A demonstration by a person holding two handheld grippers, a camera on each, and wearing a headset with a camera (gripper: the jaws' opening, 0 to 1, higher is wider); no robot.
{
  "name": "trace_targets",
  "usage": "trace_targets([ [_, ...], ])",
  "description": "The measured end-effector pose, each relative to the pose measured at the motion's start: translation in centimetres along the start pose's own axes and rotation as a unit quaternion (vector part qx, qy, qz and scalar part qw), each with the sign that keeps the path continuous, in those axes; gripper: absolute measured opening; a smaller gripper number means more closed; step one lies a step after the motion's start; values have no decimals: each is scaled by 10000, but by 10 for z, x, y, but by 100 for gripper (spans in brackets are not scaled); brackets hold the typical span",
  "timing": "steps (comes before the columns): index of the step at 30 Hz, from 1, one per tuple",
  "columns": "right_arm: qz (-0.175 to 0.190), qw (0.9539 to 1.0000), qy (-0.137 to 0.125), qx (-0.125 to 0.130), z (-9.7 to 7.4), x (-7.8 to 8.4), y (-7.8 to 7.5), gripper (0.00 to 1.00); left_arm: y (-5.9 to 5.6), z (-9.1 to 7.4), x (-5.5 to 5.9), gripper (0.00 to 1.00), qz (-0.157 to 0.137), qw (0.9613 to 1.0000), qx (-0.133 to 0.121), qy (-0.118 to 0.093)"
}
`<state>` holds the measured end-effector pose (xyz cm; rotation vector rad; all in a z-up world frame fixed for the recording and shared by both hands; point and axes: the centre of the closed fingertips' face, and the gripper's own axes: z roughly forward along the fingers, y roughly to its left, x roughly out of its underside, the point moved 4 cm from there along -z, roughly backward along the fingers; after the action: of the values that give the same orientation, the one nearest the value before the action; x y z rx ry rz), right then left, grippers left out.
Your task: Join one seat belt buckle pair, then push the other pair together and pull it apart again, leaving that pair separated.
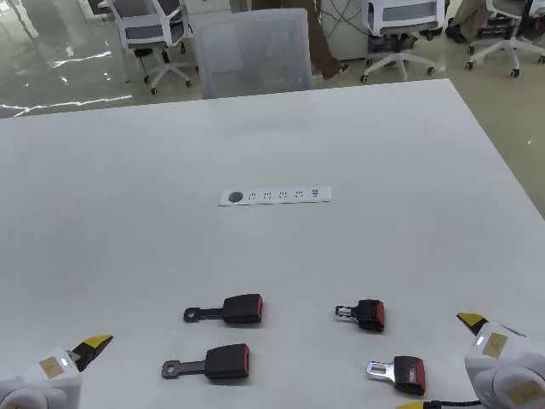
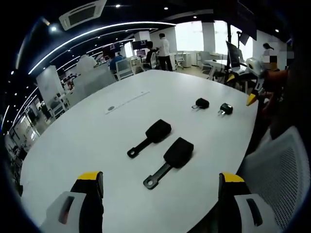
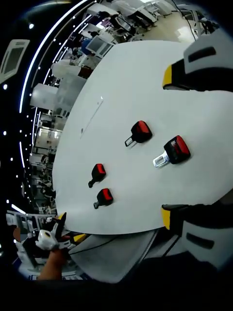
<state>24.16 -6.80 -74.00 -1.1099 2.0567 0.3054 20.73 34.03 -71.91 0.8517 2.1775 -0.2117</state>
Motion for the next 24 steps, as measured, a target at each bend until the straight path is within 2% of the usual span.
trace_targets([
  [9, 37, 10000, -8, 36, -1, 0, 2, 99, 0, 1, -1, 100, -28, 10000, 9, -32],
  [12, -168, 9998, 78, 53, -3, 1, 5, 99, -1, 1, -1, 100, -35, 10000, 13, -39],
  [24, -91, 9999, 63, 62, -4, -1, 4, 99, 0, -2, 5, 100, 17, 10000, 75, 20],
])
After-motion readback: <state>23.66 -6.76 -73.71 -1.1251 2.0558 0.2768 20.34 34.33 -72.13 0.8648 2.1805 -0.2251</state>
